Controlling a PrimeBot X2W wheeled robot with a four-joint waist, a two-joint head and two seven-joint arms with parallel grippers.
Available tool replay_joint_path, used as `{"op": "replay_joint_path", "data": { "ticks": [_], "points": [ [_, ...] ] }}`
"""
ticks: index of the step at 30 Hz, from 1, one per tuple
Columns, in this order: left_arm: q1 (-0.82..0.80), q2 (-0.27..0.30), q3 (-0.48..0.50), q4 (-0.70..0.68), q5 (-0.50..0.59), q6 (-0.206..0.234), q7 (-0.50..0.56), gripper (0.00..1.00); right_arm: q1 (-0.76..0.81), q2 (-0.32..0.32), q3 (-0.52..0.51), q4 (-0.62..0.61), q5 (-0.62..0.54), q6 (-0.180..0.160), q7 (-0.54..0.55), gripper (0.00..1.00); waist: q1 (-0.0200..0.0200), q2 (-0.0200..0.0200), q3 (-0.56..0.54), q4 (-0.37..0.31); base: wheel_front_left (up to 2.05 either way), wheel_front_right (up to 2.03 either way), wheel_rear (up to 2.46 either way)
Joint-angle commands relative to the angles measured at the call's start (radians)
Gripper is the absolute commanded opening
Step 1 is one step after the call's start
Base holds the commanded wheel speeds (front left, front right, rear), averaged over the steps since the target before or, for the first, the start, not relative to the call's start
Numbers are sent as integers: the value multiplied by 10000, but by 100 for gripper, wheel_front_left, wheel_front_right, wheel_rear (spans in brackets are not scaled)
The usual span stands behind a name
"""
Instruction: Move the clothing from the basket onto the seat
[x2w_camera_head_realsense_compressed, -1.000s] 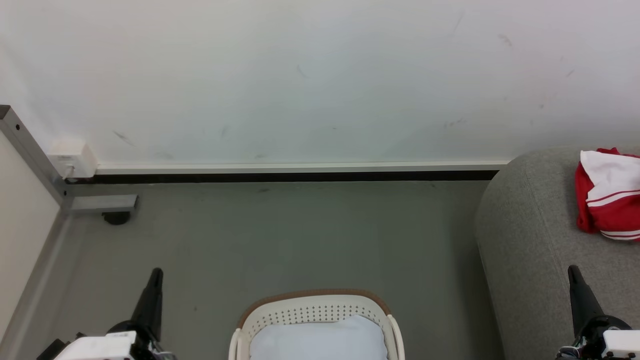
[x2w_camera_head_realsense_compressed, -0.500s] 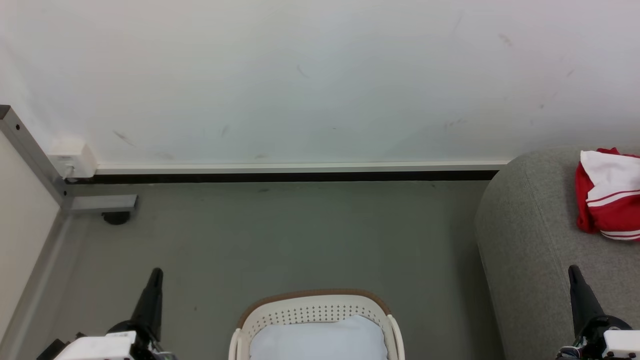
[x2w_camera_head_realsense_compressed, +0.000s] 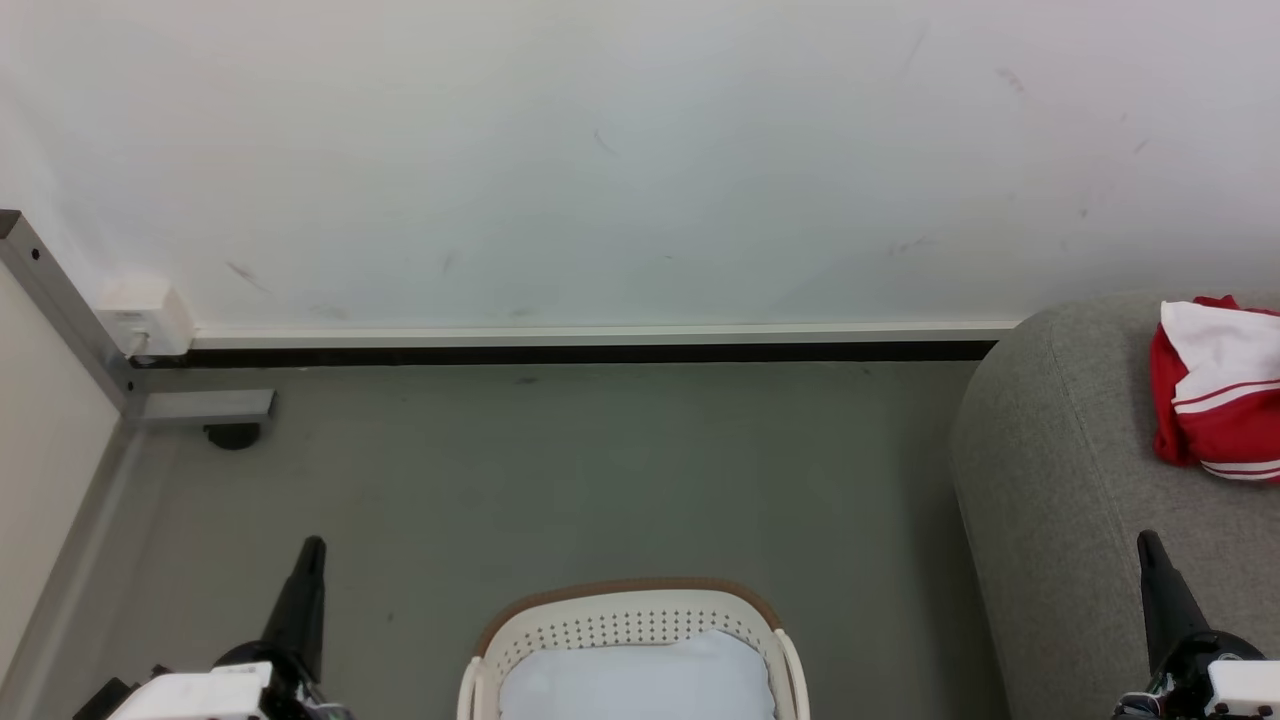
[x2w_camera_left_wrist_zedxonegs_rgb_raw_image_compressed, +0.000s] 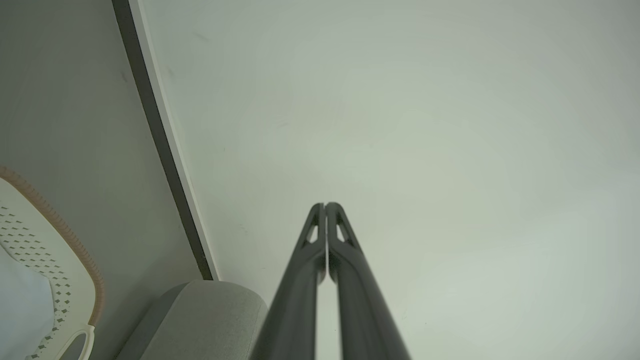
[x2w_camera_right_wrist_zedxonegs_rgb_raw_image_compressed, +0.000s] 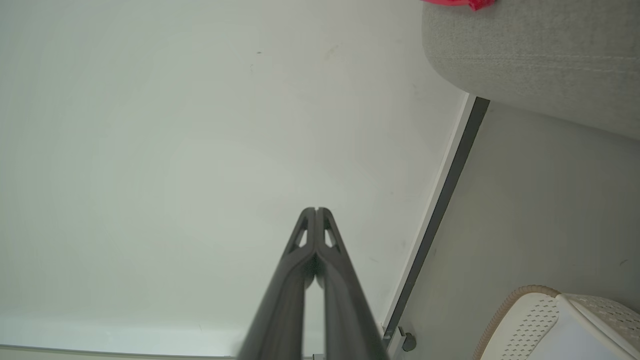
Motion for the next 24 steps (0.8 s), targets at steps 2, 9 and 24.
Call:
{"op": "replay_joint_path", "data": {
  "ticks": [2, 9, 24],
  "points": [
    [-93, 23, 31, -29, -93, 11, 39, 0, -124, -3, -28, 27, -31, -21, 40, 0, 0, 0, 0, 0, 0, 0, 0],
    [-94, 21, 32, -29, -91, 11, 40, 0, -126, 8, -43, 27, -51, -21, 34, 0, 0, 0, 0, 0, 0, 0, 0],
    [-93, 19, 34, -30, -86, 11, 42, 0, -130, 28, -73, 28, -78, -21, 68, 0, 0, 0, 0, 0, 0, 0, 0]
  ]
}}
